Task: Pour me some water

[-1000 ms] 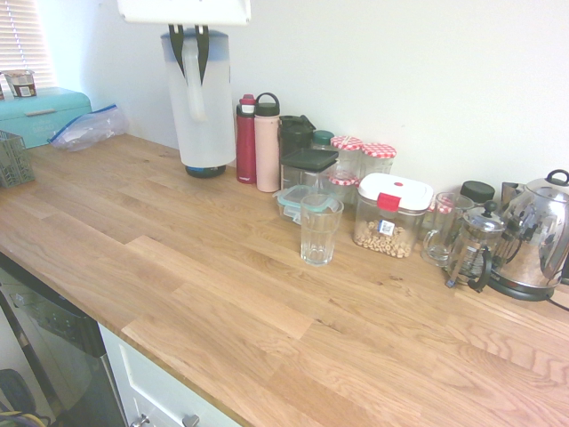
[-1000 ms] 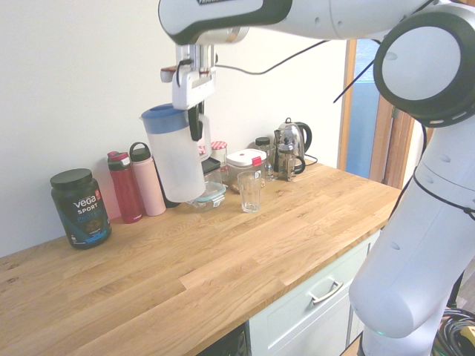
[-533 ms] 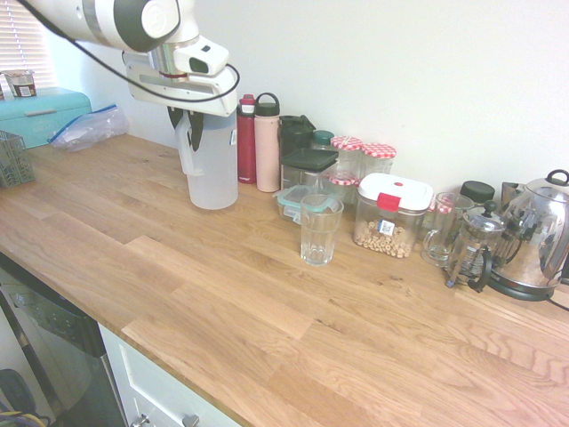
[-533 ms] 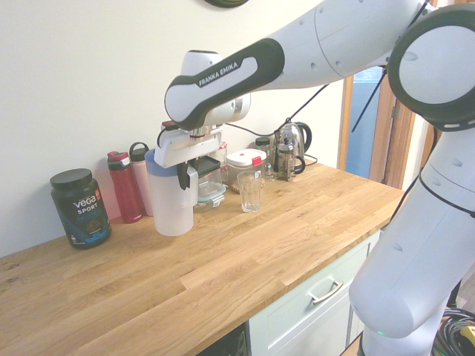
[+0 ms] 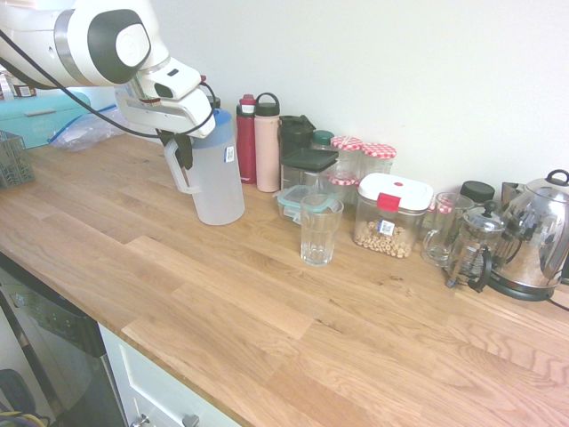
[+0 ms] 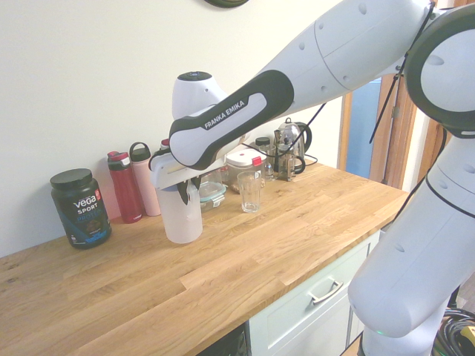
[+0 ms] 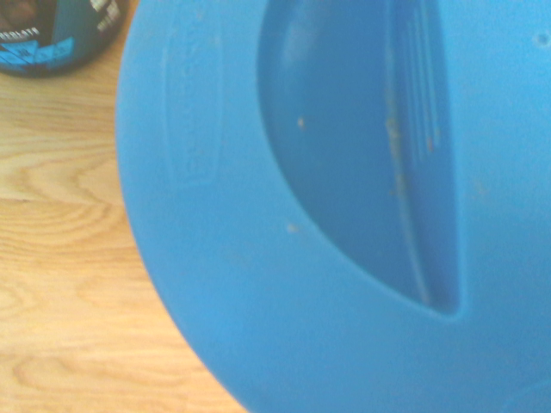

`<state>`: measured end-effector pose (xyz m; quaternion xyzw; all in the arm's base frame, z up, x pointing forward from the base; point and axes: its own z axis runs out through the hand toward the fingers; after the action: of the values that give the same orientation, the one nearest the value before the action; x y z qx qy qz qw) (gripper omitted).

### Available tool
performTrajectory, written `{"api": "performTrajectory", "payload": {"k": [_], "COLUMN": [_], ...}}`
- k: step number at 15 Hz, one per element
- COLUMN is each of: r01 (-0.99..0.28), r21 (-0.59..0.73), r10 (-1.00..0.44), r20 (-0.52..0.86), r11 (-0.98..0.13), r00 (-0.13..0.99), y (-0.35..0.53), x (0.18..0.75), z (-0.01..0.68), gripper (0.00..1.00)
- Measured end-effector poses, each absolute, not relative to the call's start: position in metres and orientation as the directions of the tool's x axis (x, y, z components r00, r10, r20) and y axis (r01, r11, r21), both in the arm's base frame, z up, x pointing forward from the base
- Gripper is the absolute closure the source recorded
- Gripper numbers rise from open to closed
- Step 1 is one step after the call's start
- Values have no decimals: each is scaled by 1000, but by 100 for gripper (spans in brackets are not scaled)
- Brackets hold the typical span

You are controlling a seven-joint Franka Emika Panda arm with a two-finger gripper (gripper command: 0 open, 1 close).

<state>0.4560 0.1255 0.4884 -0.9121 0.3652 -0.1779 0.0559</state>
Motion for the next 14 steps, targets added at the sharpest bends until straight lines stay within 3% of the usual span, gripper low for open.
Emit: {"api": "performTrajectory", "payload": {"k": [8,14], "r01": [-666,-675], "r21": [-230,-210], "r10": [-705,-707], "r20": [222,182], "r11": [-710,-707], "r00": [674,683], "y": [134,140], "x": [445,473], "z": [493,483], "gripper": [100,100]}}
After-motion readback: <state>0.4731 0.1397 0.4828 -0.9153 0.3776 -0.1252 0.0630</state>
